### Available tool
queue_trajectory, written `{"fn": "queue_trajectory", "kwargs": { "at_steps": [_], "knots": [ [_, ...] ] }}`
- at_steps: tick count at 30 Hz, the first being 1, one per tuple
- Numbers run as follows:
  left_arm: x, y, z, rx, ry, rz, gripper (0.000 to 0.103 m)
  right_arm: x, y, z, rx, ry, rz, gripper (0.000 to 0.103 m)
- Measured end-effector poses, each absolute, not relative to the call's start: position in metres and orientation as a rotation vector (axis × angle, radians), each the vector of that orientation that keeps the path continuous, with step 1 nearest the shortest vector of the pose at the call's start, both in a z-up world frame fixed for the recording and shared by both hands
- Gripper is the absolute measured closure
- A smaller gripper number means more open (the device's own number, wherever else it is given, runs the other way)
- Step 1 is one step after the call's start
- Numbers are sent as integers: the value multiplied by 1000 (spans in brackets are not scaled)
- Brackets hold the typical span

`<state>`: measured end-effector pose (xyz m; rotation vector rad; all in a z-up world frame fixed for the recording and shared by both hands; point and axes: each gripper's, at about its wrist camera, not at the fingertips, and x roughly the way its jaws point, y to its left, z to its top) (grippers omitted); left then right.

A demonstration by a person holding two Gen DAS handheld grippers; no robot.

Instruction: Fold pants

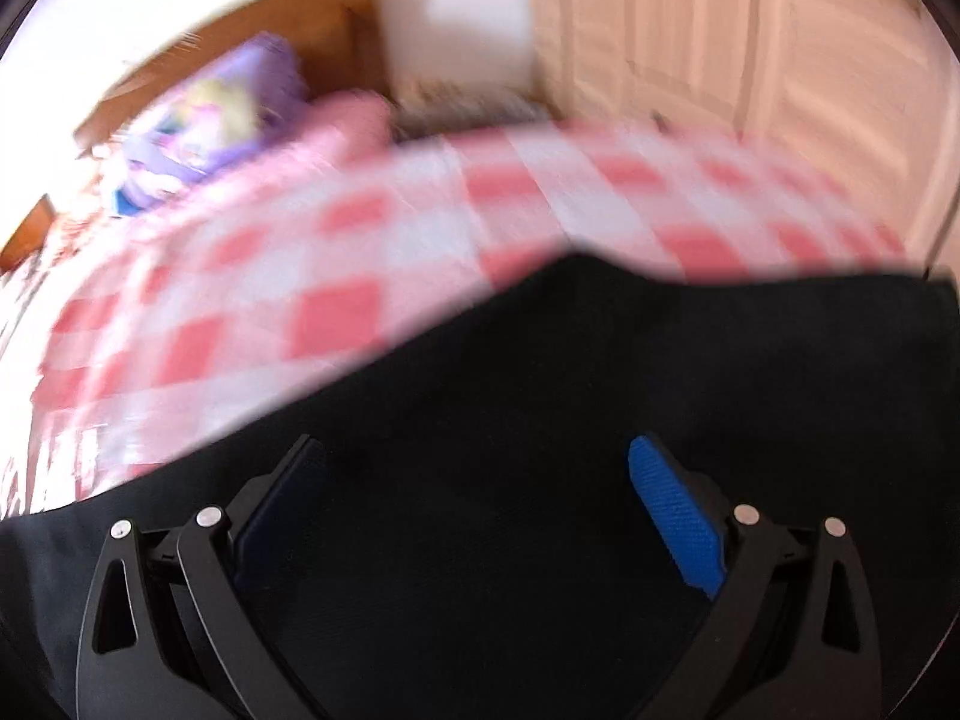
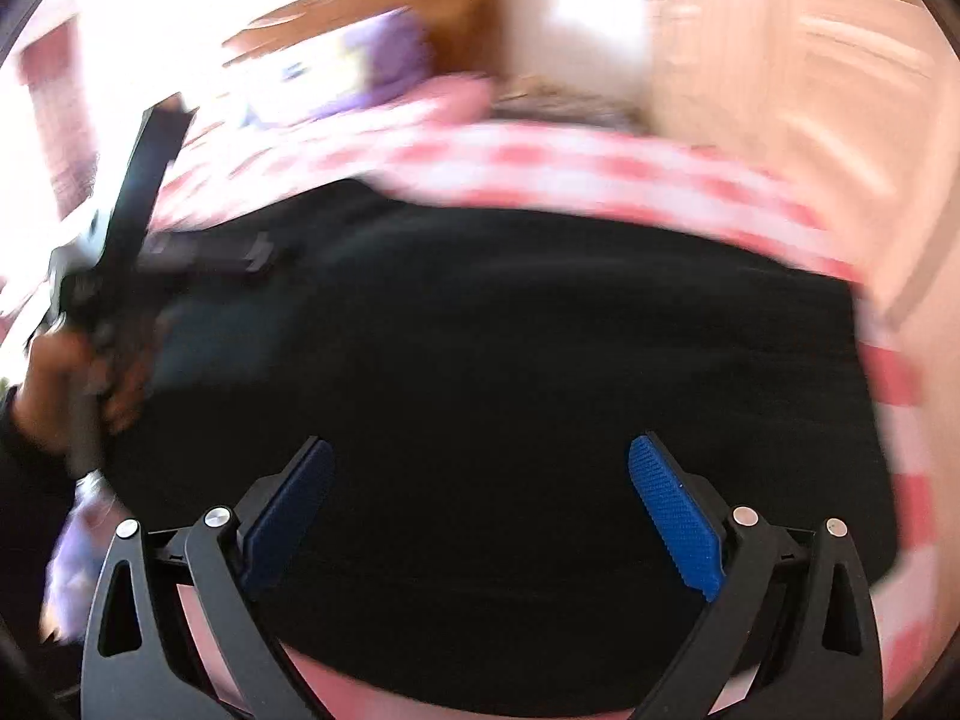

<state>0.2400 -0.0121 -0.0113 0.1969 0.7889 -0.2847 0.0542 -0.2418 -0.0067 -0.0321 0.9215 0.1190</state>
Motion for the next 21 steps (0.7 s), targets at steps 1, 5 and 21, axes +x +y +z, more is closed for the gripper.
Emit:
{"fn": "queue_trajectory", "kwargs": {
  "at_steps": [1,5,21],
  "knots": [
    [228,7,5,114,732,-298,2,56,-236,-14,-72,946,107,7],
    [179,103,42,-160,618,-295,2,53,-248,-17,-7,931,123,5],
    [53,479,-40,-1059,496,-59,4,62,-214,-9,-40,897,96,5]
  ]
}}
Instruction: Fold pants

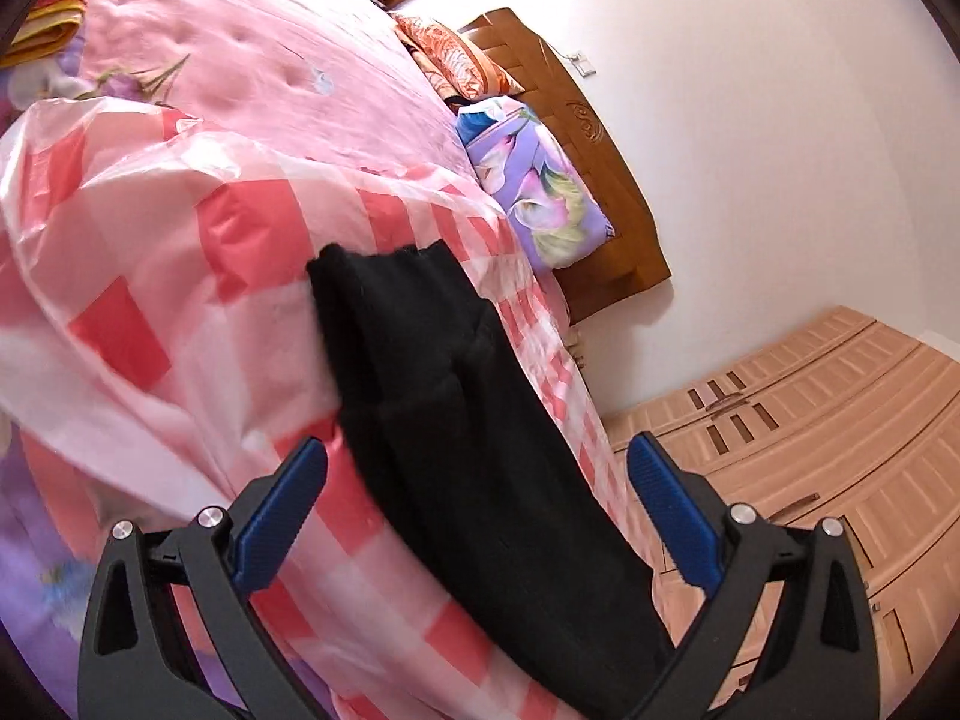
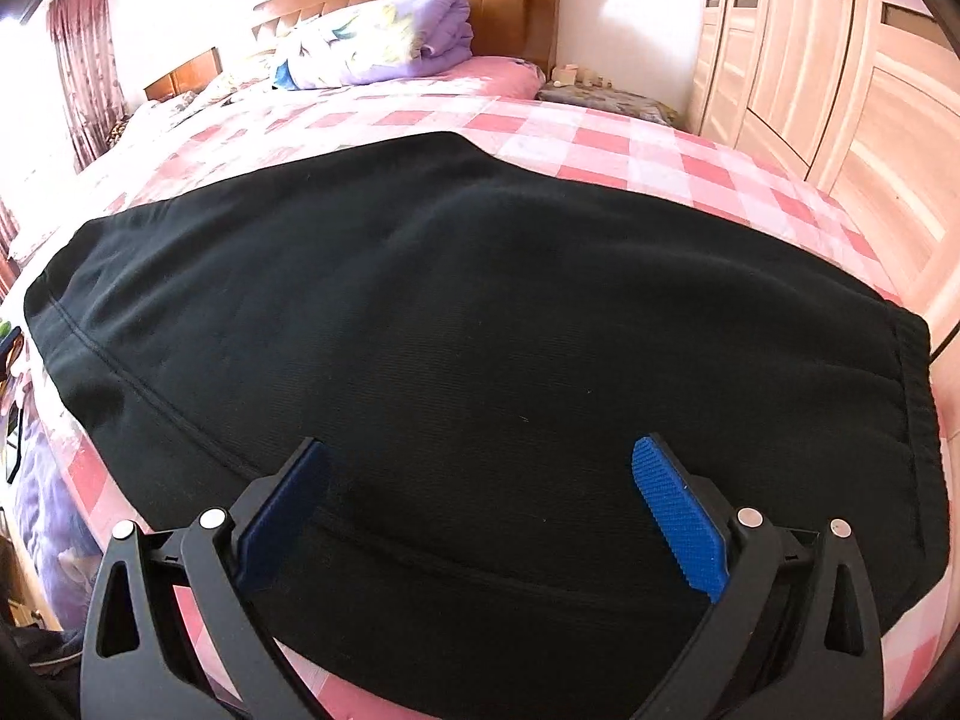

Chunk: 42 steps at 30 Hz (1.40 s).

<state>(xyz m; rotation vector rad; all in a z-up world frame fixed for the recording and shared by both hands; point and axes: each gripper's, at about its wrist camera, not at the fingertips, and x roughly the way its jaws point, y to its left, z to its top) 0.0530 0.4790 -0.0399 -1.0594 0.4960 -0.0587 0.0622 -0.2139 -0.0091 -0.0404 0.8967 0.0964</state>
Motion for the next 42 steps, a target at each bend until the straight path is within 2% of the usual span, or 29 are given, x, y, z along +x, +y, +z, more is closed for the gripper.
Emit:
{"fn": "queue_trajectory", "kwargs": {
  "at_steps": [12,14,15,16,18,21,24,27,29,31,36,38,39,40,41,42],
  "knots": [
    [104,491,-58,-1067,566,-75,5,57,-226,-6,-8,889,58,5],
    [106,493,-57,-1074,573,-88,26,56,-228,-7,-2,889,56,5],
    [108,493,-57,-1063,591,-78,48,55,-228,-6,0,887,56,5],
    [110,493,-57,-1042,612,-58,65,54,-228,-6,3,883,57,5],
    [108,495,-61,-1034,614,-54,75,53,-229,-4,5,877,59,5],
    [95,485,-50,-977,566,-1,80,51,-232,2,7,861,58,5],
    [85,434,3,-669,511,90,81,48,-233,10,18,829,58,5],
    [84,341,57,-310,441,68,81,44,-234,20,48,780,67,5],
    [85,281,73,-140,416,4,81,43,-234,24,65,758,67,5],
    [85,216,77,-6,412,-97,91,41,-237,26,80,744,69,5],
    [76,74,23,269,520,-351,91,37,-253,28,117,745,50,5],
    [69,32,-11,381,588,-422,86,34,-258,28,134,743,43,5],
    [64,24,-19,431,559,-404,77,33,-260,27,144,743,44,5],
    [58,21,-20,450,542,-412,53,32,-261,27,158,744,53,5],
    [51,21,-17,446,536,-470,40,31,-262,26,169,748,66,5],
    [40,26,-10,426,509,-530,20,32,-260,24,187,753,90,5]
  ]
}}
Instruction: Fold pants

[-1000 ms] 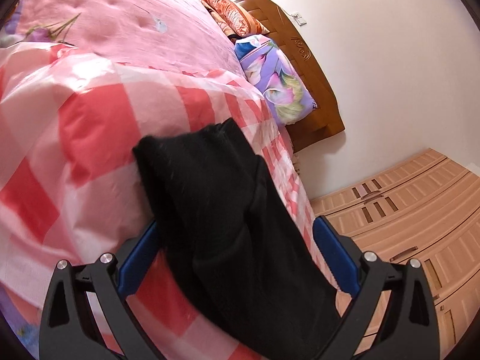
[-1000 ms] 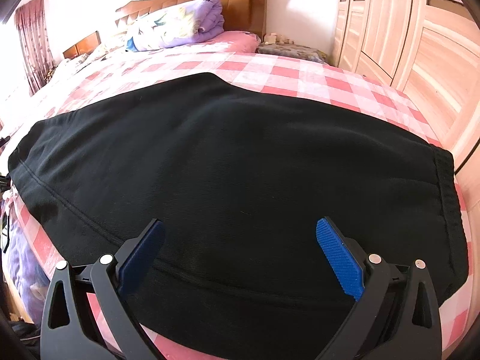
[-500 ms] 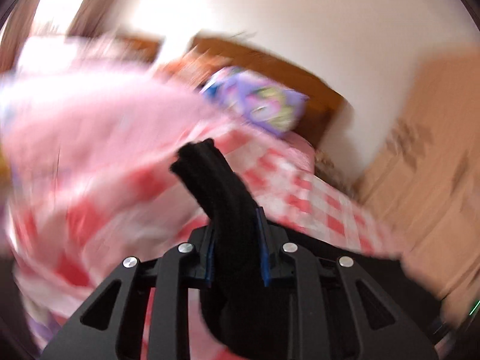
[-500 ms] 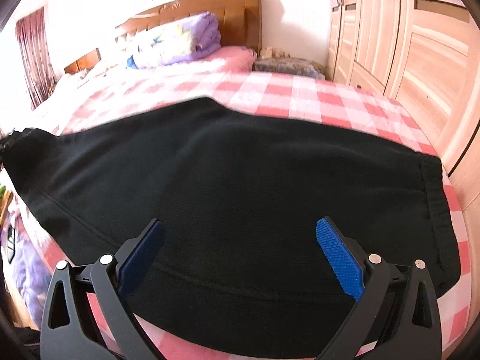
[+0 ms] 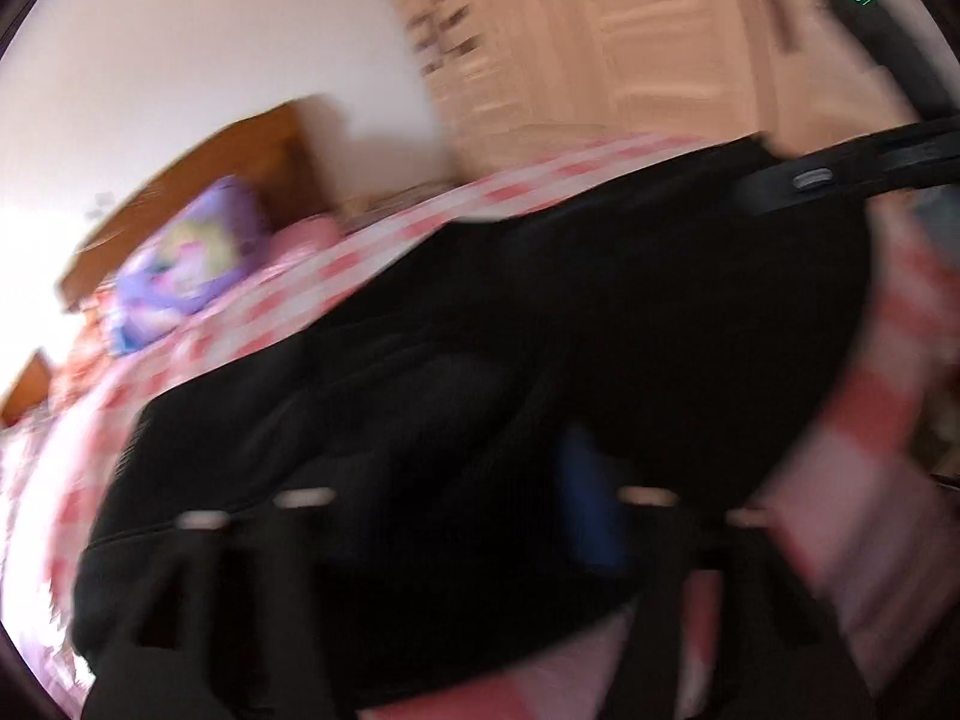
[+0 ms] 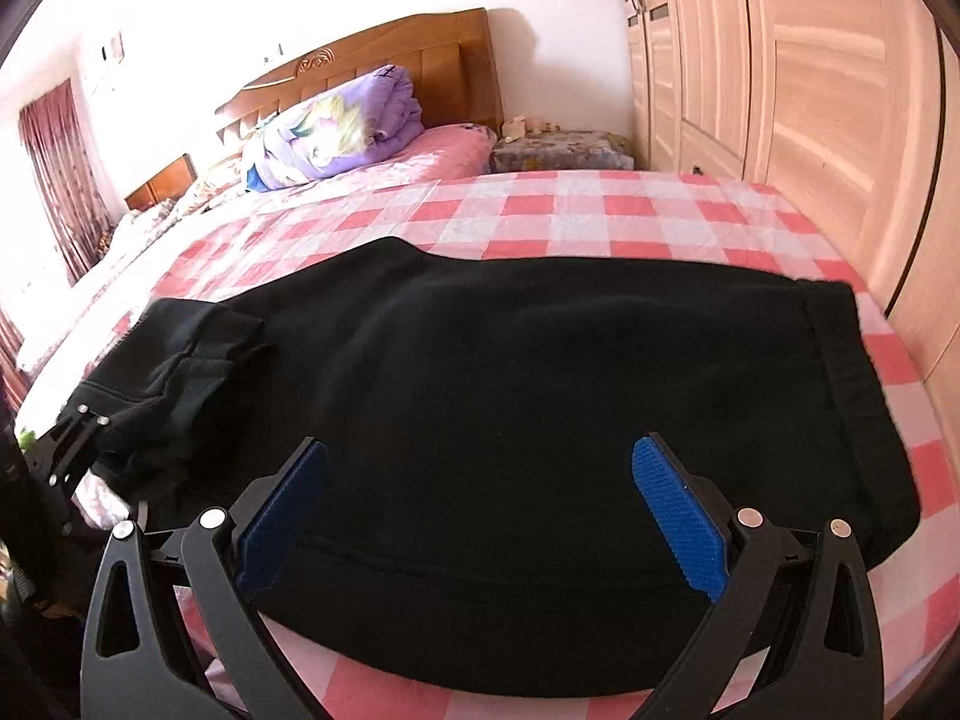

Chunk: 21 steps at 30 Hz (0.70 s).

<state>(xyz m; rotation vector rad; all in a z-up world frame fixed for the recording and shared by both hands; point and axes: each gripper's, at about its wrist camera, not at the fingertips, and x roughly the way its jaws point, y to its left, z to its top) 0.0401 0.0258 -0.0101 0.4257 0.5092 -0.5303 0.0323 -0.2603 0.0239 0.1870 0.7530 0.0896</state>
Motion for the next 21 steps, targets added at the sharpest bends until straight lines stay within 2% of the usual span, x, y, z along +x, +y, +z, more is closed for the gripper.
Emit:
{"fn": "queue_trajectory", "kwargs": {
  "at_steps": [1,2,6,10,13,16,21],
  "knots": [
    [32,31,-4,419,476,-543,12,34,-259,22,205,757,113,5],
    [19,40,4,410,432,-556,11,36,-256,21,236,762,148,5],
    [-2,101,21,254,405,-485,10,52,-234,13,404,813,360,5],
    [4,202,21,-34,452,-254,11,78,-197,2,555,934,568,5],
    [4,253,14,-145,497,-147,11,99,-176,-6,657,1019,645,5],
    [4,276,14,-176,507,-113,11,111,-153,-14,672,1102,654,5],
    [14,271,-5,-169,548,-127,11,124,-122,-15,674,1132,702,5]
  ]
}}
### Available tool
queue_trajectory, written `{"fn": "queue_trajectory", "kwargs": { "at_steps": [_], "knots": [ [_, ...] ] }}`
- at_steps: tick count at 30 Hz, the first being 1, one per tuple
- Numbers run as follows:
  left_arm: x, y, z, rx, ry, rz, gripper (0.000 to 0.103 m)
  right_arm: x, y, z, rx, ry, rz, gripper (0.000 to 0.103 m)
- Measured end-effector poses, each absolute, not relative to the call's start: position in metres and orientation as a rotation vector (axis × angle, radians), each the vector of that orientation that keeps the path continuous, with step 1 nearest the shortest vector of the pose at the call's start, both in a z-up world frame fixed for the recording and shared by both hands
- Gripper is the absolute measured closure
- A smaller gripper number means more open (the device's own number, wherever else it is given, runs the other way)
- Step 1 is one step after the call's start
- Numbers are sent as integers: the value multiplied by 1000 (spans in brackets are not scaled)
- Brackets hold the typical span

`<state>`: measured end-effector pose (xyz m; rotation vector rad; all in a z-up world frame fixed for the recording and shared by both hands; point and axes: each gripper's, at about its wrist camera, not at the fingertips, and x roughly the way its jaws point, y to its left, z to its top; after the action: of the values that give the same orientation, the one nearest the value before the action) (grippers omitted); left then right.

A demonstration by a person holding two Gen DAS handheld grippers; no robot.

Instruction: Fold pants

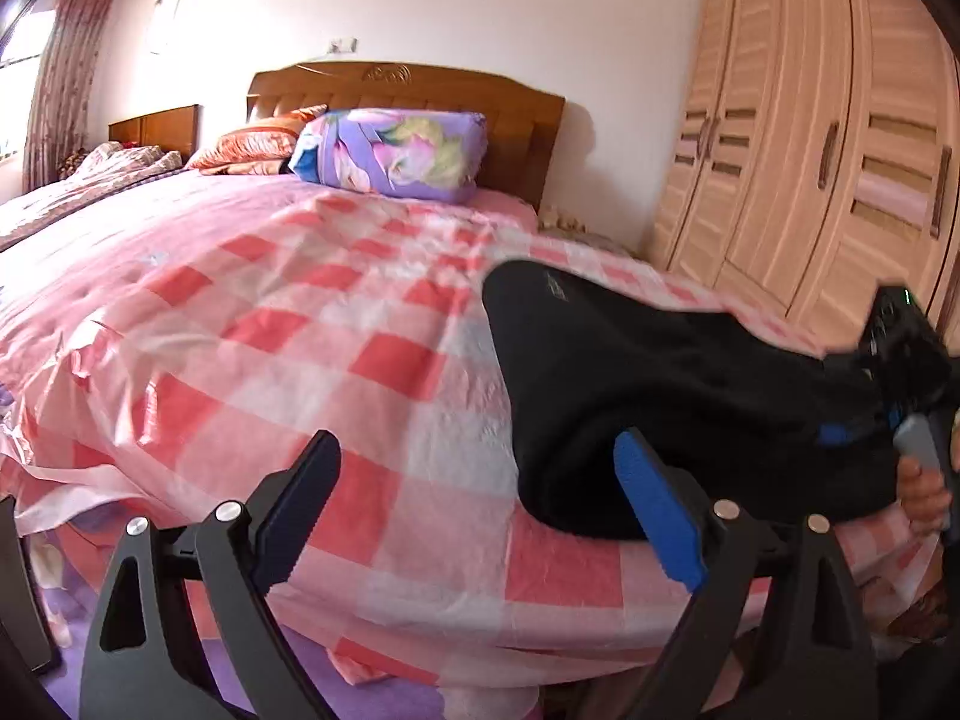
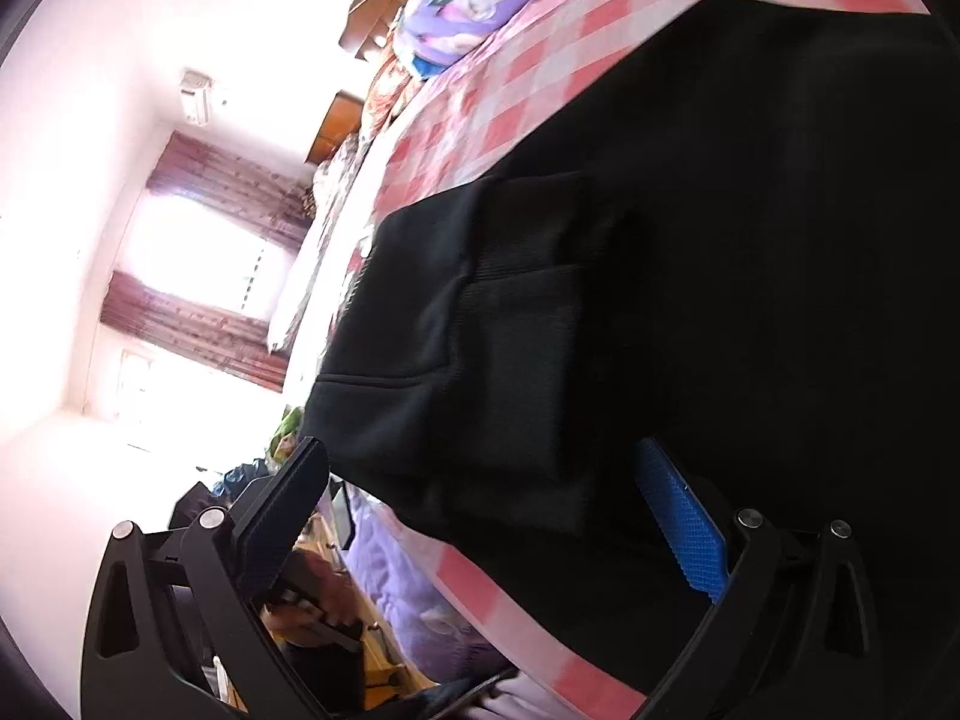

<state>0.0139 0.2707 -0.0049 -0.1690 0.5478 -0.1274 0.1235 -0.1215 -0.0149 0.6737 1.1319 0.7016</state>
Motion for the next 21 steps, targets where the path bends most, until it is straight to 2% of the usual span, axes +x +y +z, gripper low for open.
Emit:
{"fn": "queue_trajectory", "kwargs": {
  "at_steps": [2,5,6,7,10,13,21],
  "knots": [
    [16,261,-14,-138,560,-142,11,133,-110,-20,685,1151,695,5],
    [14,241,-20,-64,574,-168,10,138,-105,-22,699,1115,661,13],
    [13,238,-21,-48,578,-172,10,139,-103,-23,703,1111,664,25],
    [14,236,-24,-25,585,-175,9,141,-99,-24,690,1115,666,44],
    [16,233,-29,-10,603,-167,9,138,-97,-24,659,1074,667,80],
    [18,237,-27,-49,603,-169,9,133,-95,2,592,983,697,83],
    [50,241,-33,-76,666,-101,9,133,-54,125,347,752,813,84]
  ]
}}
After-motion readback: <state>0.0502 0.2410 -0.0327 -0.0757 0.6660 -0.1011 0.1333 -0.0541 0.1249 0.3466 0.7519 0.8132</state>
